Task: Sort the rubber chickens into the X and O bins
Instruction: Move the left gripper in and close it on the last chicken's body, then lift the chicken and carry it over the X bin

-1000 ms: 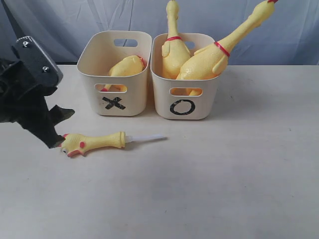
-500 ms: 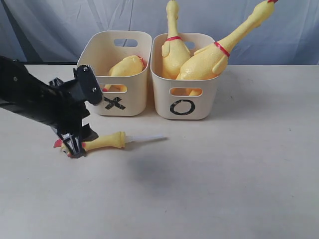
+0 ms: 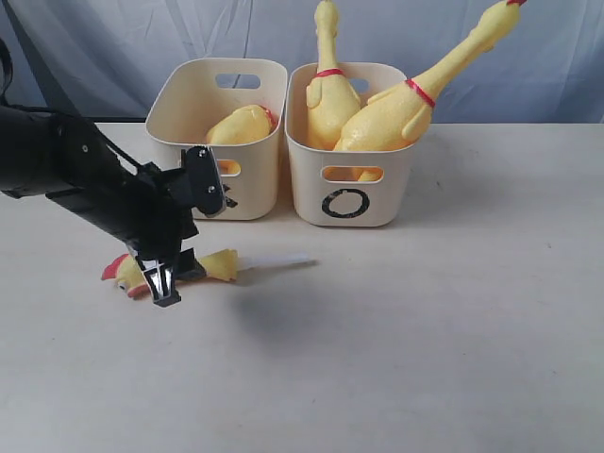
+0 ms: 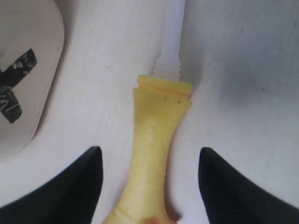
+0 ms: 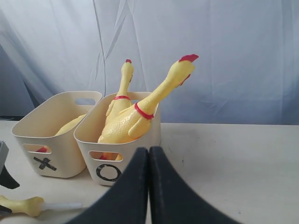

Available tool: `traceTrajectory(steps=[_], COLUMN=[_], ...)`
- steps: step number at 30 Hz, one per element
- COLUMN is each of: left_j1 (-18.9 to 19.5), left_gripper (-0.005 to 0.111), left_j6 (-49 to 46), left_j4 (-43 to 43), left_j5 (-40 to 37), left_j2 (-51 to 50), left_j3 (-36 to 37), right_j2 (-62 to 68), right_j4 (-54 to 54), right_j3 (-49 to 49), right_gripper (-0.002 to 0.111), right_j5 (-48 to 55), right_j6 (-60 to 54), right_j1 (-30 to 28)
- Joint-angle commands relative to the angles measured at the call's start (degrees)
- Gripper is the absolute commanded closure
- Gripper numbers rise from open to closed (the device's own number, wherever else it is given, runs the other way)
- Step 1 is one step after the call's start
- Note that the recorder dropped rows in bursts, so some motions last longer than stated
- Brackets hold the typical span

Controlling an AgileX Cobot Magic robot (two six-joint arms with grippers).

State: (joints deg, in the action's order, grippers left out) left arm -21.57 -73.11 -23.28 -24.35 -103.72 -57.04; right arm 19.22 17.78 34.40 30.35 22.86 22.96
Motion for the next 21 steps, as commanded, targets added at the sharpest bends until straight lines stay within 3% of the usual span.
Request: traceTrajectory(steps=[1,21], left_j1=[-0.3,-0.3], left_gripper=[0.049,0.049], left_j6=[-1.5,-3.0], left_j4=[-0.7,0.2], left_j5=[2.0,2.2], left_j2=[-2.0,-8.3], left_j3=[-1.2,-3.5], right_j2=[-0.2,-0.2], right_j4=[-0.2,-0.3], right_j3=[-0.4,-0.4], right_gripper=[0.108,0.108], right_j5=[-0.3,-0.3], right_j6=[-0.5,-0.5], right_j1=[-0.2,-0.2])
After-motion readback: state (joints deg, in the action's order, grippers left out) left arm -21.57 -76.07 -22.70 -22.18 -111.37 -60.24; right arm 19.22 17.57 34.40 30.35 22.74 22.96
